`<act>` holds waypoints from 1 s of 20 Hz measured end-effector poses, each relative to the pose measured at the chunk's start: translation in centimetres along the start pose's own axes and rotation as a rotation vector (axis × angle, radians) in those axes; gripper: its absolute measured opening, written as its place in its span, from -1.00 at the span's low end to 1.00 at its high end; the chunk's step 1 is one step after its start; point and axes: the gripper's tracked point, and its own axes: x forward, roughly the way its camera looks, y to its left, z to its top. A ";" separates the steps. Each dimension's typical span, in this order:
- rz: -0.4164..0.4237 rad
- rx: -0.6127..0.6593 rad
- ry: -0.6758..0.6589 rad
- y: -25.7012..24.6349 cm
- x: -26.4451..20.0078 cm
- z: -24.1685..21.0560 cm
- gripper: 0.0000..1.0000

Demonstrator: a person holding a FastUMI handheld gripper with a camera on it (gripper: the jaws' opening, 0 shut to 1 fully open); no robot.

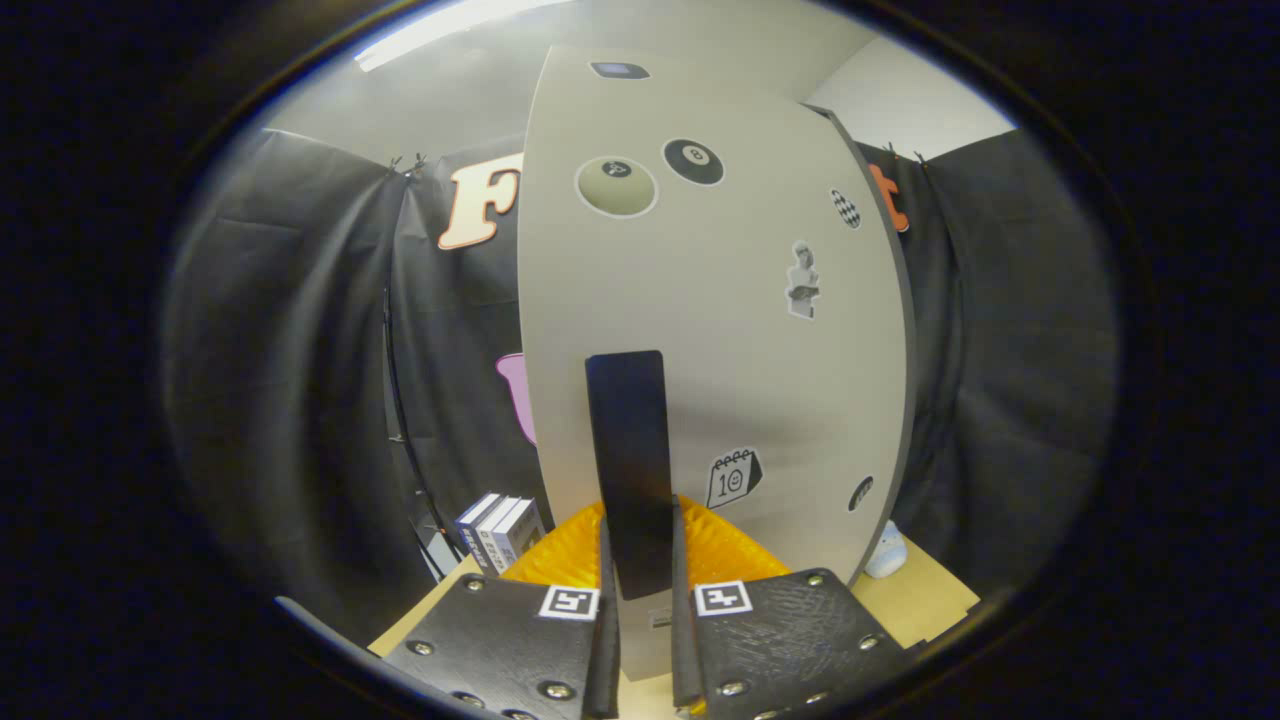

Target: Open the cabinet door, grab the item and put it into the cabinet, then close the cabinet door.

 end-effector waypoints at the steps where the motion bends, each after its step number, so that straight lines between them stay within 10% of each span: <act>1: 0.001 0.005 0.004 -0.1 0.0 0.0 -0.59; 20: -0.119 0.049 0.004 -4.9 -3.3 0.2 -0.61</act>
